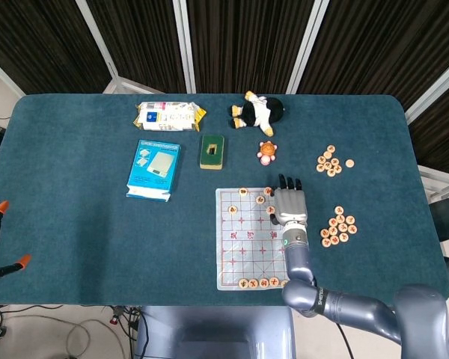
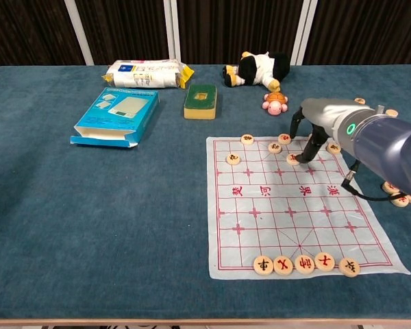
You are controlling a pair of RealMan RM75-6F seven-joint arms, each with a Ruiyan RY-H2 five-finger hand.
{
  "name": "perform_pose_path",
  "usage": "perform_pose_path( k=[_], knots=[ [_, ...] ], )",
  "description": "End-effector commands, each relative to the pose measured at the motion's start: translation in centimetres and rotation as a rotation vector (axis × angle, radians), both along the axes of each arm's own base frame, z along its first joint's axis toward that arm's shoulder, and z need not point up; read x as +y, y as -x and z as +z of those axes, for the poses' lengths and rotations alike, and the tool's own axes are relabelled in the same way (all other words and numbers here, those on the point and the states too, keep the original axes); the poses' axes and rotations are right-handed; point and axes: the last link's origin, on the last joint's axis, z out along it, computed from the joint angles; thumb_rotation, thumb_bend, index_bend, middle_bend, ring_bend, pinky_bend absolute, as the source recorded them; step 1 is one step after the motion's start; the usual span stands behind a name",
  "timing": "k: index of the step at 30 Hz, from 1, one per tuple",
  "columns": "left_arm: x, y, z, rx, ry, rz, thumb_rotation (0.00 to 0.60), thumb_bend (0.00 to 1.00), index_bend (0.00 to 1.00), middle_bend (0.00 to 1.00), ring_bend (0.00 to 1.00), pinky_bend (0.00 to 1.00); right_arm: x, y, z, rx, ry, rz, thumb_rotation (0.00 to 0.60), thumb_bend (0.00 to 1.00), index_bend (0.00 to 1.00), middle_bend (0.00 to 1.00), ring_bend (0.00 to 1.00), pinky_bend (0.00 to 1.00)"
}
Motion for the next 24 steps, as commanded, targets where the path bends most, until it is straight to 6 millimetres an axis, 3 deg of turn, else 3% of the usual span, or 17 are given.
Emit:
perform_pose_path(
  k=[1,6,8,11,17,24],
  knots=[
    [-0.1,-0.1,-0.2,0.005,0.008,-0.008,0.6,0.02,0.0,0.0,0.0,0.05,0.0,-1.0,5.1,-0.113,0.119,0.057,0.6,0.39,0.3,0.0,0.0,0.0],
    [-0.2,-0.2,-0.1,0.002,0.005,-0.013,0.6,0.02,0.0,0.0,0.0,0.05,2.7,0.5,10.3,-0.189,0.145,0.108,0.6,0.39,0.24,0.0,0.0,0.0],
    [-0.2,-0.2,0.0,-0.004,-0.003,-0.016,0.6,0.02,0.0,0.0,0.0,0.05,5.3,2.8,13.2,-0.197,0.157,0.106,0.6,0.39,0.23,0.0,0.0,0.0],
    [-0.2,-0.2,0.2,-0.01,-0.012,-0.015,0.6,0.02,0.0,0.0,0.0,0.05,9.0,6.0,15.8,-0.168,0.148,0.133,0.6,0.39,0.2,0.0,0.0,0.0],
    [-0.1,-0.2,0.4,-0.014,-0.018,-0.027,0.6,0.02,0.0,0.0,0.0,0.05,14.1,10.5,17.6,-0.082,0.161,0.189,0.6,0.39,0.11,0.0,0.0,0.0],
    [0.3,0.2,0.6,-0.031,-0.032,-0.038,0.6,0.02,0.0,0.0,0.0,0.04,18.2,13.7,17.8,-0.055,0.225,0.234,0.6,0.37,0.07,0.0,0.0,0.0]
  ],
)
